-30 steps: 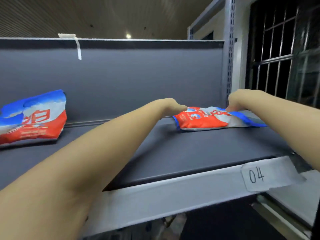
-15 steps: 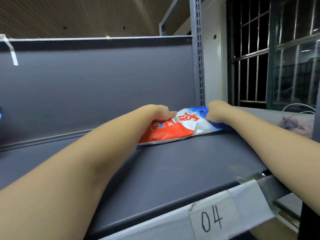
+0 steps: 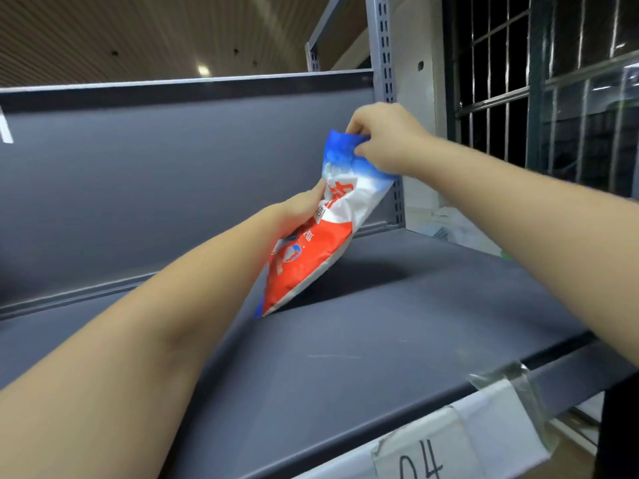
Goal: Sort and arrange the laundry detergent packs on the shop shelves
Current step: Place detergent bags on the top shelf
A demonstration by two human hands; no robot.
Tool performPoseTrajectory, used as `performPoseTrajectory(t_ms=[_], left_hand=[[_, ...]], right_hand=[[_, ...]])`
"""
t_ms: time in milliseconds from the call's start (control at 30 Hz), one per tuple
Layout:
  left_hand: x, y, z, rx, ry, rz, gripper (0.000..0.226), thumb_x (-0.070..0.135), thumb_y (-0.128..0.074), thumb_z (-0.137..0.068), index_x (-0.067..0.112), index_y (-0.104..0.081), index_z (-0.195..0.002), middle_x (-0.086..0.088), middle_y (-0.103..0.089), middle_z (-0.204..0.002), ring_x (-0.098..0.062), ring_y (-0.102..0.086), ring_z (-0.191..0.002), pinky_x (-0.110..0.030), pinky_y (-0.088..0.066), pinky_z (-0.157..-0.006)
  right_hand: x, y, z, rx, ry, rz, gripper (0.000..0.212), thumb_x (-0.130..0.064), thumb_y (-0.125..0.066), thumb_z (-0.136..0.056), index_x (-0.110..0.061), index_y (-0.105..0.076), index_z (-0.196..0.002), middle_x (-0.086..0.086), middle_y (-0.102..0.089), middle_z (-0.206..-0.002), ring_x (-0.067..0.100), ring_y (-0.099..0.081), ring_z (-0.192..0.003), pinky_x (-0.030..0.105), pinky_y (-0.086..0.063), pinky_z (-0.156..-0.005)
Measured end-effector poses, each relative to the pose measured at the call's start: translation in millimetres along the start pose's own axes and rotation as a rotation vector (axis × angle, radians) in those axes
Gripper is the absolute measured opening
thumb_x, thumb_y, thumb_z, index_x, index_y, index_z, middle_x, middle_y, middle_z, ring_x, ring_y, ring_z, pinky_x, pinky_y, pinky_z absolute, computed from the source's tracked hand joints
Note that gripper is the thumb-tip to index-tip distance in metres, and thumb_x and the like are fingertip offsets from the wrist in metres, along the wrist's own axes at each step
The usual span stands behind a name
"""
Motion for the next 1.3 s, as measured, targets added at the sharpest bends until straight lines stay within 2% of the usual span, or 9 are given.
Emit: performPoseTrajectory(t_ms=[100, 233, 433, 567, 667, 800, 1033, 1200, 1300], left_hand=[[-0.3, 10.1, 3.5, -0.007, 0.005, 0.261, 0.063, 0.062, -0.025, -0.096, 0.015, -0.065, -0.110, -0.004, -0.068, -0.102, -0.007, -0.061, -0.056, -0.019, -0.046, -0.053], [-14.7, 32.3, 11.3, 0.055, 0.028, 0.359, 0.044, 0.056, -0.046, -0.093, 0.017, -0.066, -0.092, -0.007, -0.071, -0.102, -0.019, -0.067, -0.082, -0.034, -0.055, -0.080], [-39.2, 66.9, 44.9, 0.369, -0.059, 0.234, 0.022, 0.033, -0.044, -0.098, 0.013, -0.051, -0.093, 0.002, -0.057, -0.085, -0.016, -0.058, -0.076, -0.026, -0.047, -0.062], [-54.3, 89.3, 75.4, 0.522, -0.058, 0.277, 0.026, 0.034, -0.038, -0.100, 0.019, -0.043, -0.079, -0.003, -0.054, -0.092, -0.017, -0.054, -0.077, -0.025, -0.045, -0.062], [-63.2, 105.8, 99.3, 0.591, -0.016, 0.298, 0.026, 0.033, -0.035, -0.100, 0.018, -0.040, -0.079, -0.001, -0.051, -0.087, -0.017, -0.051, -0.076, -0.026, -0.042, -0.057], [-72.8, 123.8, 129.6, 0.684, 0.034, 0.306, 0.026, 0.029, -0.034, -0.099, 0.016, -0.037, -0.077, 0.000, -0.044, -0.080, -0.016, -0.045, -0.071, -0.025, -0.036, -0.053], [-78.9, 183.8, 196.4, 0.804, 0.057, 0.032, 0.033, 0.024, -0.028, -0.101, 0.004, -0.052, -0.113, -0.009, -0.056, -0.112, -0.027, -0.052, -0.104, -0.031, -0.040, -0.081], [-97.0, 255.7, 262.5, 0.910, 0.104, -0.272, 0.035, 0.024, -0.025, -0.103, 0.006, -0.049, -0.085, -0.018, -0.059, -0.115, -0.030, -0.049, -0.094, -0.030, -0.032, -0.073], [-116.3, 301.2, 302.8, 0.940, 0.167, -0.406, 0.040, 0.021, -0.025, -0.103, -0.003, -0.056, -0.108, -0.020, -0.057, -0.122, -0.034, -0.050, -0.112, -0.034, -0.037, -0.084]], right_hand=[[-13.2, 22.2, -13.0, 0.056, 0.025, -0.137, 0.032, -0.001, -0.051, -0.086, -0.010, -0.064, -0.113, 0.009, -0.061, -0.118, 0.020, -0.055, -0.103, 0.026, -0.041, -0.081], [-14.6, 33.1, -8.1, 0.053, 0.021, -0.249, 0.027, -0.006, -0.061, -0.086, -0.009, -0.067, -0.113, 0.009, -0.065, -0.106, 0.014, -0.053, -0.091, 0.024, -0.043, -0.079], [-3.7, 21.3, 21.1, 0.110, -0.056, -0.184, 0.029, -0.009, -0.048, -0.092, -0.011, -0.067, -0.114, 0.007, -0.065, -0.120, 0.021, -0.056, -0.114, 0.023, -0.039, -0.092], [9.0, 4.1, 48.1, 0.269, -0.339, -0.706, 0.025, -0.028, -0.050, -0.093, -0.015, -0.061, -0.111, 0.002, -0.061, -0.107, 0.016, -0.058, -0.095, 0.026, -0.046, -0.087], [-20.6, -34.9, 80.8, -0.010, -0.443, -1.178, 0.028, -0.042, -0.050, -0.094, -0.016, -0.060, -0.095, 0.000, -0.063, -0.092, 0.014, -0.061, -0.079, 0.031, -0.054, -0.078], [-75.3, -85.8, 122.3, -0.477, -0.465, -1.264, 0.030, -0.028, -0.058, -0.091, -0.016, -0.058, -0.119, 0.004, -0.067, -0.109, 0.014, -0.065, -0.084, 0.029, -0.052, -0.071], [-132.8, -84.9, 116.9, -0.499, -0.327, -1.258, 0.024, -0.014, -0.059, -0.090, -0.017, -0.058, -0.115, 0.004, -0.067, -0.105, 0.017, -0.065, -0.084, 0.032, -0.051, -0.072], [-209.4, -82.7, 112.4, -0.549, -0.253, -1.274, 0.019, -0.021, -0.062, -0.089, -0.019, -0.059, -0.107, 0.001, -0.068, -0.095, 0.015, -0.065, -0.078, 0.029, -0.053, -0.066], [-265.1, -95.7, 108.5, -0.571, -0.224, -1.248, 0.025, -0.020, -0.061, -0.090, -0.013, -0.057, -0.114, 0.005, -0.066, -0.100, 0.015, -0.064, -0.076, 0.029, -0.052, -0.066]])
Point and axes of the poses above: each hand's wrist, its own z-axis away from the middle knuckle, its own y-axis out of the back of the hand, x = y × z, the point moved 6 cm from there along -z, towards the middle knuckle
